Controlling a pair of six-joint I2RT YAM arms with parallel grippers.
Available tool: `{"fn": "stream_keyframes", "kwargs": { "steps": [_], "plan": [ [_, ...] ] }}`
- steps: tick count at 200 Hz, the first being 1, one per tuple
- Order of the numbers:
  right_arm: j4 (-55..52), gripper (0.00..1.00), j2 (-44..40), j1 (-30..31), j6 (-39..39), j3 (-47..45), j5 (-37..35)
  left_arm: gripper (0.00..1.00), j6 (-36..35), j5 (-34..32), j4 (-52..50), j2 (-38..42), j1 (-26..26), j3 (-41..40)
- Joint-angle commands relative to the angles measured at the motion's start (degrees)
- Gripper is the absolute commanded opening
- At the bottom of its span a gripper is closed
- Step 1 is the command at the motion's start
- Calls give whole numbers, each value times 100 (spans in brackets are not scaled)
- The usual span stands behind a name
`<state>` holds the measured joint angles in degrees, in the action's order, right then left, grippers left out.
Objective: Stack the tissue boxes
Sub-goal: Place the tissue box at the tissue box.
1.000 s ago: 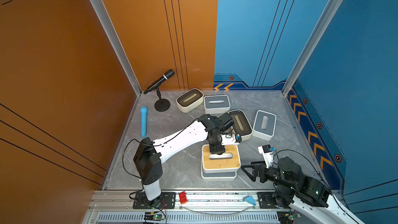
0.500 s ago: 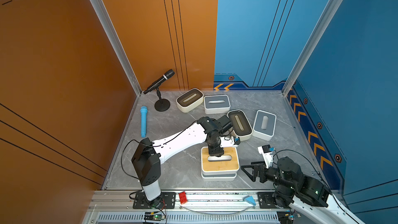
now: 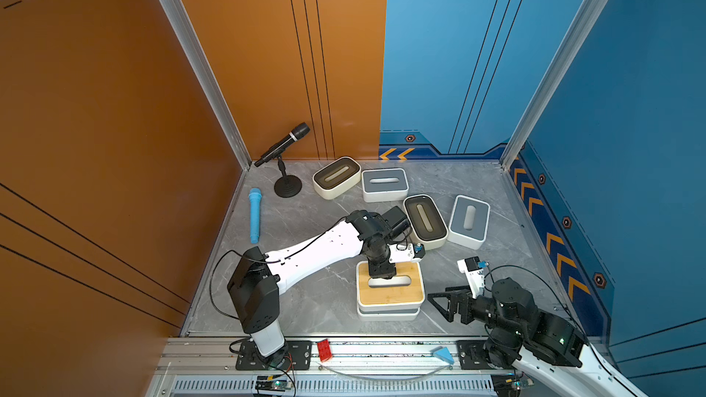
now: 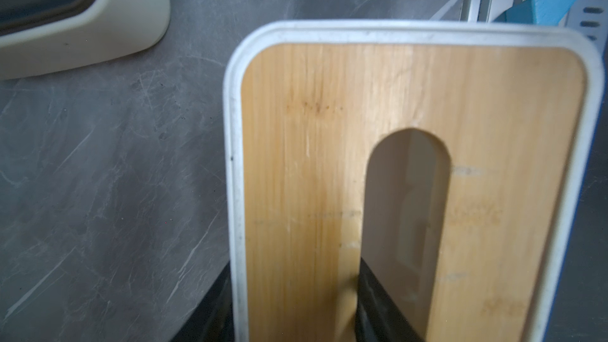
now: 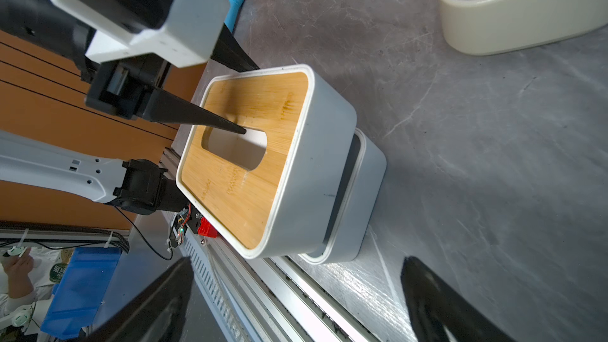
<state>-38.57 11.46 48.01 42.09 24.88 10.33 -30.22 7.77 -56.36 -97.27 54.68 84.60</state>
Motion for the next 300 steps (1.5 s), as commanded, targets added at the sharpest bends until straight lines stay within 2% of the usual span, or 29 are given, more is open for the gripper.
{"fn": "stream_keyframes", "kwargs": {
  "steps": [1, 184, 300],
  "plan": [
    [-89, 100, -16, -26, 81, 12, -1, 48, -66, 281, 74, 201, 87, -39],
    [357, 100, 224, -20, 92, -204, 175, 48, -109, 192, 147, -2, 87, -93],
    [231, 100, 184, -20, 72, -168, 171, 48, -106, 205, 175, -123, 95, -93]
  ]
}}
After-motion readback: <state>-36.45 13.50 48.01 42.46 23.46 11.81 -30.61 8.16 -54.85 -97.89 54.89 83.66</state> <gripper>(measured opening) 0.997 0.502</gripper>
